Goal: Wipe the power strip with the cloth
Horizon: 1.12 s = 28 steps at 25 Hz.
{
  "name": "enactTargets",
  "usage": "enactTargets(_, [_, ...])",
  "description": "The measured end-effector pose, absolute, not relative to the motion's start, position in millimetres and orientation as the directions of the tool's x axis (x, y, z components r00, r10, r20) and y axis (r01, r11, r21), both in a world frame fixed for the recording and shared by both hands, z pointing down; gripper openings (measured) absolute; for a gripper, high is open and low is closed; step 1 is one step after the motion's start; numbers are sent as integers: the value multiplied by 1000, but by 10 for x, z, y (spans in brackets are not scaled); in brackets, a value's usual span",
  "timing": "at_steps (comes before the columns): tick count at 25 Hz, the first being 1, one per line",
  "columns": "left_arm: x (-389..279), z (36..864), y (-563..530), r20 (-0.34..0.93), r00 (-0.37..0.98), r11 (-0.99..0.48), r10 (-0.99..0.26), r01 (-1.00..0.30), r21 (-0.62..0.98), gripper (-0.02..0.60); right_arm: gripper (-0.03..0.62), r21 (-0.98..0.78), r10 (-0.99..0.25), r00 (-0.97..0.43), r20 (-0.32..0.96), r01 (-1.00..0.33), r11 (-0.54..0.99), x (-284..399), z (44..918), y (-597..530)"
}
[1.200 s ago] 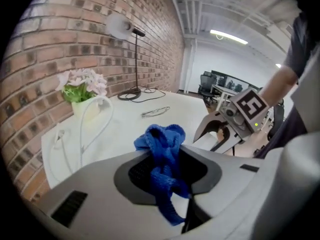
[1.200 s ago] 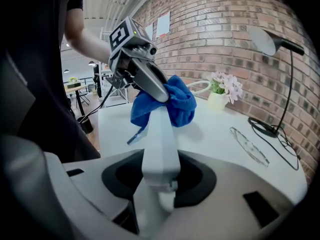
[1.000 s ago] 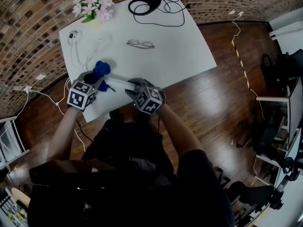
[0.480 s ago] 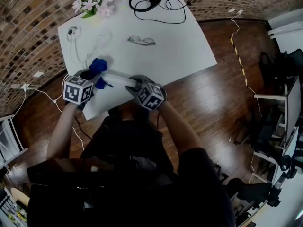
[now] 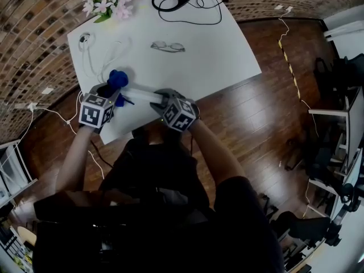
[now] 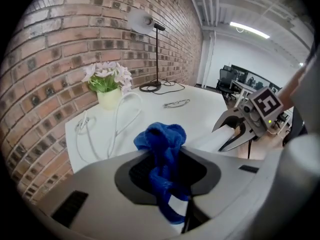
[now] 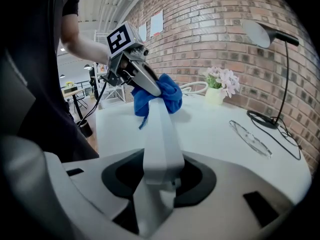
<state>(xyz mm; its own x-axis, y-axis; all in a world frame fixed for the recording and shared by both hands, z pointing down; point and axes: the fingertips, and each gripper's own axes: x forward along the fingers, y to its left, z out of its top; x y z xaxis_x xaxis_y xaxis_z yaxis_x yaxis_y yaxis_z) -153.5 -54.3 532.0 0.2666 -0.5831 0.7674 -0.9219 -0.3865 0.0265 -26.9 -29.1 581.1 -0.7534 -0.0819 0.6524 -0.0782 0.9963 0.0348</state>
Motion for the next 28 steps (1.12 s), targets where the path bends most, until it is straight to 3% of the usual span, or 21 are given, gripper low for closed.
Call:
enactTargets(13, [-1176,5296,-507,771,209,-378,-602,-925,-45,107,152,76,-103,-769,630,-70,995,-259,5798,-282])
enactTargets(28, [-851,5310,-474,776,131,-263,-617,-964,-47,109,152,97,-87,-780,620,-34,995,-252,5795,-265])
